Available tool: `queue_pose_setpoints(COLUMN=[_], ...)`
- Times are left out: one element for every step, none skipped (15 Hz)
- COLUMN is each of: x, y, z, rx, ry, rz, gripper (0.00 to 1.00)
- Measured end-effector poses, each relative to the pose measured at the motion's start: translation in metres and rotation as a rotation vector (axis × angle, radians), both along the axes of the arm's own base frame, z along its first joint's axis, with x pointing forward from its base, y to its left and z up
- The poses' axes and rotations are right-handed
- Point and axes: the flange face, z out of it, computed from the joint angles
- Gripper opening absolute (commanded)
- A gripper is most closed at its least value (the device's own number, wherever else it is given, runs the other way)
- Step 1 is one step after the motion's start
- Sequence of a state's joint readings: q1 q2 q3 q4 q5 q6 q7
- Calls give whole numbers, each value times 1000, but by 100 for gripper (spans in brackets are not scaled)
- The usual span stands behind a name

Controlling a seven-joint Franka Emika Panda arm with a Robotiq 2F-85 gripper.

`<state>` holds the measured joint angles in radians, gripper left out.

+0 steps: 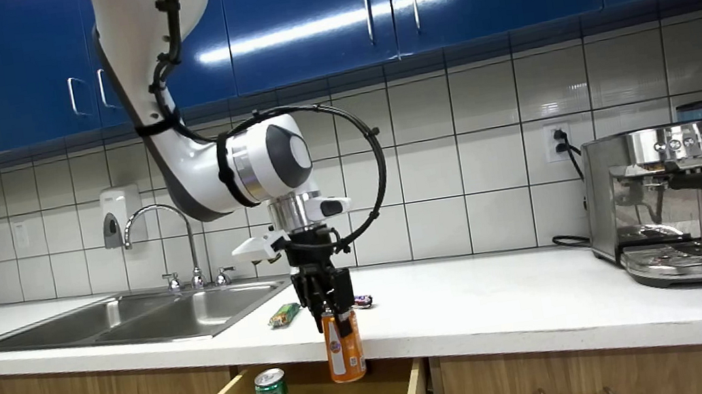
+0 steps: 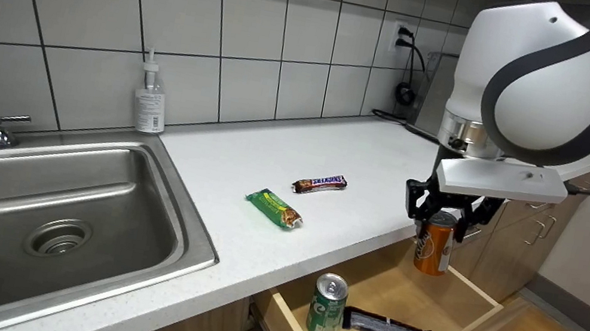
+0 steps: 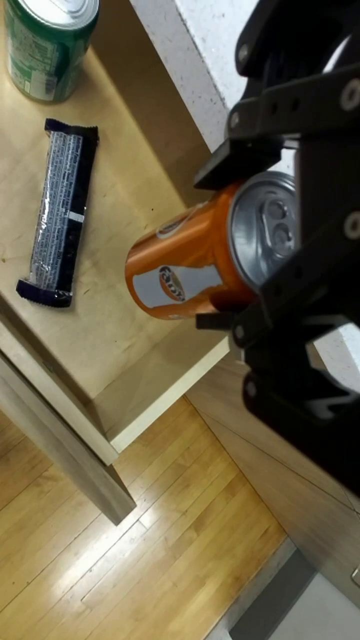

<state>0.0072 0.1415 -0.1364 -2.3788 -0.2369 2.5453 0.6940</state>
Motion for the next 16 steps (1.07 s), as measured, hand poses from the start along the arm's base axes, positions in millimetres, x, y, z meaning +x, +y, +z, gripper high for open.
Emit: queue_pose_setpoints(x=[0, -1, 0, 0, 0, 1, 2, 2, 3, 3, 3, 3, 3, 3, 3, 2], y=[1, 1, 2, 3, 4, 4, 5, 6, 6, 7, 7, 8, 9, 10, 12, 13], z=[-2, -5, -7, -11, -14, -17, -21, -25, -29, -33, -38, -43, -48, -53, -58, -64], rx=[1, 2, 3, 4, 4, 2, -1, -4, -8, -10, -11, -11, -11, -11, -12, -12], ry=[-2, -4, -6, -10, -14, -19, -24, -27, -30, -32, -33, -34, -33, -31, -28, -25], rz=[2, 4, 7, 9, 14, 20, 28, 37, 45, 53, 58, 62, 66, 70, 74, 78], gripper=[38, 38, 38, 38, 38, 38, 38, 38, 38, 38, 38, 38, 38, 38, 38, 38])
